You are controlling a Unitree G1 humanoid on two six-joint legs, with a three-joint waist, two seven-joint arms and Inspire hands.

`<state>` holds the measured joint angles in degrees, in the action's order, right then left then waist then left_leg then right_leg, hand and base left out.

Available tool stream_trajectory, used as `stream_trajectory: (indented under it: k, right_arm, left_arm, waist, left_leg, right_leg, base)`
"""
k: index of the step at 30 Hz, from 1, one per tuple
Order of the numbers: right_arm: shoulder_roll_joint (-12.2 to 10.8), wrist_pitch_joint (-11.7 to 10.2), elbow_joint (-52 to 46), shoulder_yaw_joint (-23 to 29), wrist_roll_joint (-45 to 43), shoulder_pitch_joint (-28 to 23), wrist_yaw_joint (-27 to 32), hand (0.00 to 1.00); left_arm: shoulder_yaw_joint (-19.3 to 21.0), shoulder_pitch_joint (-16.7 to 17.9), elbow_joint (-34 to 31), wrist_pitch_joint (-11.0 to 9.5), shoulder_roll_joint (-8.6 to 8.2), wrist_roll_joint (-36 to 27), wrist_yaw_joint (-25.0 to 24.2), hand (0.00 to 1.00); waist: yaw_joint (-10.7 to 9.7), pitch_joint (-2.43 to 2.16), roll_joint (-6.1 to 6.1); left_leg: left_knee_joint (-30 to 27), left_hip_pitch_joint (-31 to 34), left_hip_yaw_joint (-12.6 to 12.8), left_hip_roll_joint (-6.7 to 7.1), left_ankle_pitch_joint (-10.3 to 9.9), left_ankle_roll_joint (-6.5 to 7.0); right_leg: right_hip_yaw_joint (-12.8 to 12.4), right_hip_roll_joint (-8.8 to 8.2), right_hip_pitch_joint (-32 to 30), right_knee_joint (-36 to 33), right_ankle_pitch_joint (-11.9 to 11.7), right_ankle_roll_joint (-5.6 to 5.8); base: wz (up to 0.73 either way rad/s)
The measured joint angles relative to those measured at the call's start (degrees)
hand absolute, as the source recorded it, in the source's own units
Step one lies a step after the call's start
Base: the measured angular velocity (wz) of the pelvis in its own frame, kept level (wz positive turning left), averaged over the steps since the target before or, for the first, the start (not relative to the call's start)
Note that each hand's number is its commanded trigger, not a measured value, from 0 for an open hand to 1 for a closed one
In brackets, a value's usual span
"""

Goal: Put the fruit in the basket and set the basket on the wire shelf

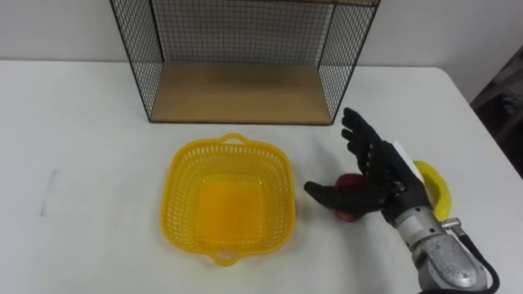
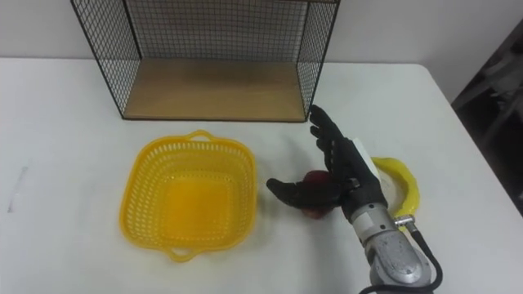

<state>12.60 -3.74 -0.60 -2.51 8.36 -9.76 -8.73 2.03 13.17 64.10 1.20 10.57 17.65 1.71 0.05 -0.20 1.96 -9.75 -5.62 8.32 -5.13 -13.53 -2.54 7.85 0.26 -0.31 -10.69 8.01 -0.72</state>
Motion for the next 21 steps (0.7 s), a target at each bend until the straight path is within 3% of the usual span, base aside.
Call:
stream_trajectory:
  k: [21]
  right_arm:
    - [-0.05, 0.04, 4.24, 0.02, -4.22, -3.06, 0.55, 0.00]
  left_arm:
    - [0.00, -0.06, 0.07, 0.09, 0.21, -0.02, 0.31, 0.00]
  waist:
    - [-0.99, -0.05, 0.57]
  left_leg:
    - [0.04, -0.06, 0.50, -0.01, 0.00, 0.00]
  right_leg:
    - [0.00, -0.02, 0.03, 0.12, 0.01, 0.02]
  base:
    - [-0.01]
